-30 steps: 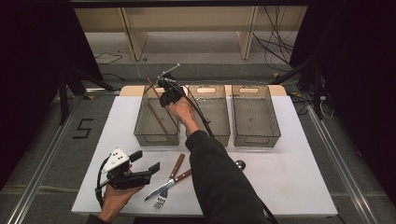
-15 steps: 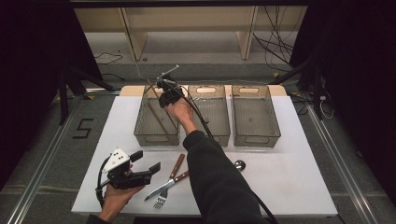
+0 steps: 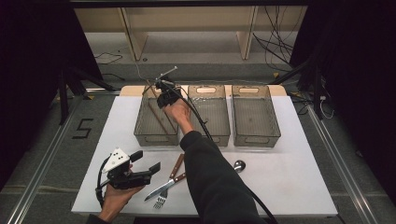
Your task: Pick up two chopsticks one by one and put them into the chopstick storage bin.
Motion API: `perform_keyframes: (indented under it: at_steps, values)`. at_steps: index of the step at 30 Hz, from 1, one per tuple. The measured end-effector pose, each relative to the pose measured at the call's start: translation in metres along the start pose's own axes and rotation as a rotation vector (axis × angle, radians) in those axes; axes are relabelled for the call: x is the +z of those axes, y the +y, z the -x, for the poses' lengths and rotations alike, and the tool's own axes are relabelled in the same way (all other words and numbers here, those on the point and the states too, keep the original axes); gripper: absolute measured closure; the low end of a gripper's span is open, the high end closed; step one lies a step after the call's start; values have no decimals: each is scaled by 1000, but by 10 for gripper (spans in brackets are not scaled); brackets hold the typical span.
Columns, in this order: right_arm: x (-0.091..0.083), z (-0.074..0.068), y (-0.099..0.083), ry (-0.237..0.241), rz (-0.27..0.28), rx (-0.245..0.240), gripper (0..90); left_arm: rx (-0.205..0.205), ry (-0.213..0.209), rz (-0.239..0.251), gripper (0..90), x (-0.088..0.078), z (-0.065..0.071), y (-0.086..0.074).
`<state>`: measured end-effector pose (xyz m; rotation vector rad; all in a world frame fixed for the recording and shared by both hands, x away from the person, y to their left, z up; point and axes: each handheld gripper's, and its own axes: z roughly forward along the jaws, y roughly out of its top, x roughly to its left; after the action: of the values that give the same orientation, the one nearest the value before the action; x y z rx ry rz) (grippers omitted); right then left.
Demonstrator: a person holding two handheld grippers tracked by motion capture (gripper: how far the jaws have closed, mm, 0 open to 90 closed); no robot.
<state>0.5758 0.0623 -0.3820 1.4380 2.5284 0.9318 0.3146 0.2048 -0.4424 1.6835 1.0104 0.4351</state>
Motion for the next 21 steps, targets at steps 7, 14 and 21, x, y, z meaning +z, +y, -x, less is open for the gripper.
perform_keyframes:
  at_steps: [7,14,21]
  values:
    - [-4,0,0,25,8,1,604,1,0,0,149,0,0,0]
    - [-23,-3,-3,61,35,-48,482,10,2,-7,149,0,0,0]
    - [-55,1,-16,102,74,-95,389,3,5,-7,149,0,0,-1]
